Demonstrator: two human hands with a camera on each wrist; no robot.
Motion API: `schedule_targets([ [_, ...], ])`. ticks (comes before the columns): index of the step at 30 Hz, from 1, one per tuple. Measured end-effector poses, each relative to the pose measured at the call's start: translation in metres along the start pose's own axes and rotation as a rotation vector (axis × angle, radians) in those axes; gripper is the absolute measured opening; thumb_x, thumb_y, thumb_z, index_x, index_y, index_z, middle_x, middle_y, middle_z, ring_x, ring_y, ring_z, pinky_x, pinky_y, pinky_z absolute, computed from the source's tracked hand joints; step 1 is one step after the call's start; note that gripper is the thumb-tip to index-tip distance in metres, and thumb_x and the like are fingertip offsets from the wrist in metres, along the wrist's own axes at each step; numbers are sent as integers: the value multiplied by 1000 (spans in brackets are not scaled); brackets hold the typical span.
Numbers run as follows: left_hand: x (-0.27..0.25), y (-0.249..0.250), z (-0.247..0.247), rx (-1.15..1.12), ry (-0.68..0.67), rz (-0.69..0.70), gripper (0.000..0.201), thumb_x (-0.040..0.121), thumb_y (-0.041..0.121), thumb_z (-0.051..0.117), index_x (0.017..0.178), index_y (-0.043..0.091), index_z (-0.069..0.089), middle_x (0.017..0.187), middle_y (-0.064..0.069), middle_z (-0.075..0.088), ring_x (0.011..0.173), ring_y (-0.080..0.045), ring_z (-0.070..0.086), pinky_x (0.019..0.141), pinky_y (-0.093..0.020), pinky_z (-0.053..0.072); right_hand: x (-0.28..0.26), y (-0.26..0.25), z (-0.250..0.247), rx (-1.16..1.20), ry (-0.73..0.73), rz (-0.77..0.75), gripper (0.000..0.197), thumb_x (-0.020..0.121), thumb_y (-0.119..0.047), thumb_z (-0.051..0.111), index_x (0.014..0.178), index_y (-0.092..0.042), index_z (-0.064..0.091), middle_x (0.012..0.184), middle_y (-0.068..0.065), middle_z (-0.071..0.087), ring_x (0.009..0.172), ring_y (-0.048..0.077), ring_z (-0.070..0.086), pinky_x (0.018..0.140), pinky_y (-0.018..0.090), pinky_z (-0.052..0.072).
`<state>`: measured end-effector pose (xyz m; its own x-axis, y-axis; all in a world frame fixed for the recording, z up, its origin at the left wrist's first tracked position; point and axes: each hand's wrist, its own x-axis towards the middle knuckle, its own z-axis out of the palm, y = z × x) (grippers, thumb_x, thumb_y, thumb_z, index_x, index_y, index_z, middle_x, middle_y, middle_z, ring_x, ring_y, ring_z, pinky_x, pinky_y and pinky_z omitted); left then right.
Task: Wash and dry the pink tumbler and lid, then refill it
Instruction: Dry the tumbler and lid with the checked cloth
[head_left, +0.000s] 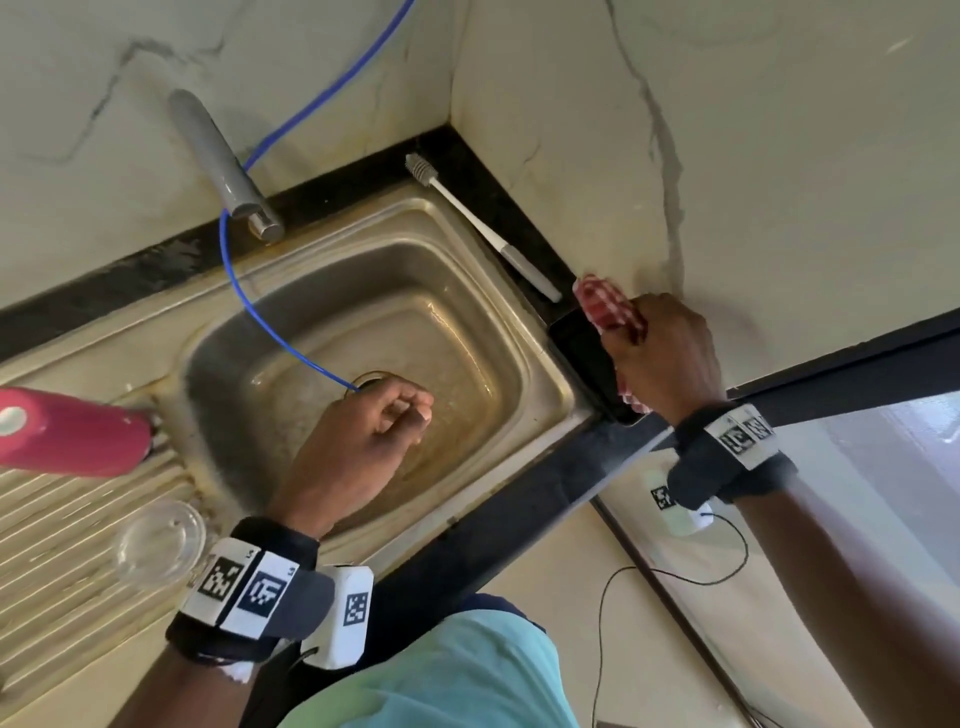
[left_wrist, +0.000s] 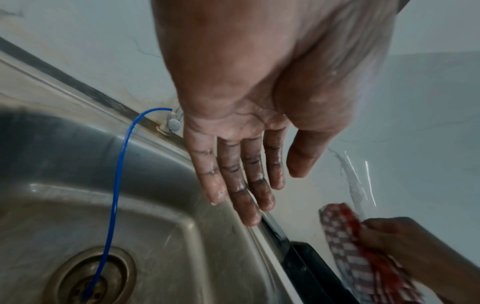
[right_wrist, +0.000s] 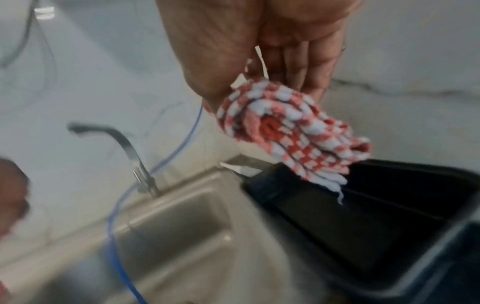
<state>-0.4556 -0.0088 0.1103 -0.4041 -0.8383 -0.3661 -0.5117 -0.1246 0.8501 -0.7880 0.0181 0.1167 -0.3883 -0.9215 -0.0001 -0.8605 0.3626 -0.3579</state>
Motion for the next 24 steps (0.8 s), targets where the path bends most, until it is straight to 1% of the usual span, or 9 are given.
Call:
schedule_targets([
  [2,0,1,-15,32,22,18,8,103,23,69,106,29,73,96,10,79,88,-9,77,91,-39,60,-16,-20,-6,251,11,32,15,101,-29,51,92,-20,56,87,-3,64,75,17,61,66,26,47],
  [4,1,3,-36,153,26,49,8,102,21,70,108,24,75,99,7,79,91,-12,76,92,-38,59,-27,-44,4,721,-28,130,21,100,-15,47,105,-23,66,101,-5,74,91,15,70,76,27,54],
  [7,8,-5,-76,497,5,36,14,102,25,66,110,16,72,107,-3,78,102,-24,74,92,-40,56,-45,-80,40,1455,-192,468,31,95,-2,41,98,-17,68,89,-1,71,89,20,65,77,31,53],
  [9,14,-14,-108,852,-12,-29,21,102,31,58,113,16,68,116,-8,73,112,-33,70,88,-41,53,-59,-99,63,1691,-332,645,24,91,-6,41,98,-14,63,93,4,67,98,30,60,88,39,49],
  [11,15,-23,-140,1135,-57,-142,29,101,32,56,124,17,65,128,-9,67,123,-36,64,91,-45,49,-71,-122,80,1785,-427,711,42,81,-12,44,119,-9,64,118,14,66,116,38,58,105,53,44],
  [13,16,-33,-169,1299,-120,-236,37,101,31,57,134,18,62,134,-9,63,130,-36,58,100,-49,46,-80,-150,87,1822,-523,696,51,89,-19,42,134,-7,64,131,15,66,121,40,62,107,60,45],
  [17,25,-53,-206,1567,-200,-419,42,95,37,66,134,21,64,137,-6,62,135,-35,54,112,-56,41,-86,-212,96,1789,-739,619,40,102,-34,46,122,-13,74,124,28,70,111,45,70,98,67,52],
  [21,28,-72,-223,1606,-267,-492,44,88,49,67,125,24,67,119,-1,68,118,-32,67,106,-59,44,-90,-244,114,1640,-667,591,30,92,-18,62,118,-8,74,118,25,73,103,40,74,87,57,61],
  [24,26,-80,-230,1525,-269,-488,36,83,49,71,109,25,70,87,5,60,102,-28,70,88,-41,51,-93,-253,120,1582,-651,577,41,92,-1,66,134,-2,63,121,22,73,110,39,72,77,46,64],
])
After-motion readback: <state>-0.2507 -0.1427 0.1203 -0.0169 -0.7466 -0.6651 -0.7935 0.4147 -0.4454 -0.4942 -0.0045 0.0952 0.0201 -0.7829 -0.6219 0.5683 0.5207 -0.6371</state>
